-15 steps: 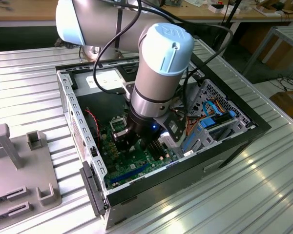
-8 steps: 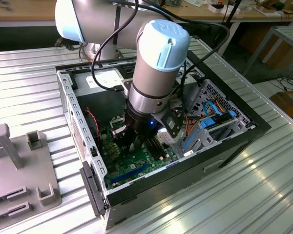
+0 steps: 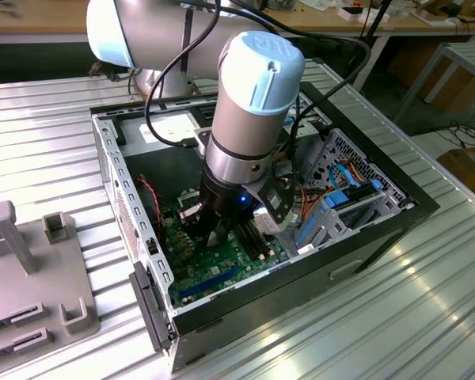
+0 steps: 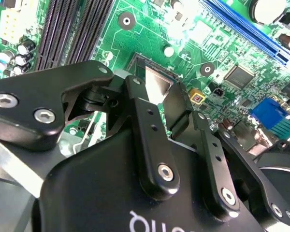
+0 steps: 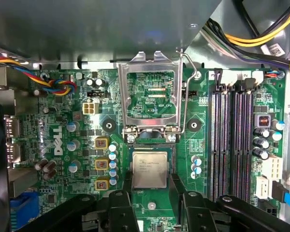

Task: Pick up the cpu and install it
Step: 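Place the cpu into insertion slot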

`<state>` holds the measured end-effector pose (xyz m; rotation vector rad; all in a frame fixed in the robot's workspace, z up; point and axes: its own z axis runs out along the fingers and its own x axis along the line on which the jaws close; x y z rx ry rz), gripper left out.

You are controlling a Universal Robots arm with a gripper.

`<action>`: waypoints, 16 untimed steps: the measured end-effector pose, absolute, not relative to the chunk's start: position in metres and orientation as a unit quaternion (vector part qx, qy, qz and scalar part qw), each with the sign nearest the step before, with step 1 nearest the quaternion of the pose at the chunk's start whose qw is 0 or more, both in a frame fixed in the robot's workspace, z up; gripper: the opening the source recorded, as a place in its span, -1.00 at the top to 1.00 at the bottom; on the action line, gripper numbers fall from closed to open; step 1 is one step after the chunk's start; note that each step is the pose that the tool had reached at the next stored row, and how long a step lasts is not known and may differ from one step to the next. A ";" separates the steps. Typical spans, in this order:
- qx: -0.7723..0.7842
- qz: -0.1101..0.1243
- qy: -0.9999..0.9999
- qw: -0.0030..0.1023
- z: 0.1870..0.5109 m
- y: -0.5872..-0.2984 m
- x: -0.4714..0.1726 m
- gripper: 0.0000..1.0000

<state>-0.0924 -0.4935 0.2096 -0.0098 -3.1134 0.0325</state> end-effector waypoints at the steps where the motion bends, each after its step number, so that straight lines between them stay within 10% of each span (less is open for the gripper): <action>1: -0.005 0.010 -1.000 0.014 0.210 -0.493 -0.092 0.15; 16: -0.008 0.010 -1.000 0.014 0.210 -0.493 -0.094 0.15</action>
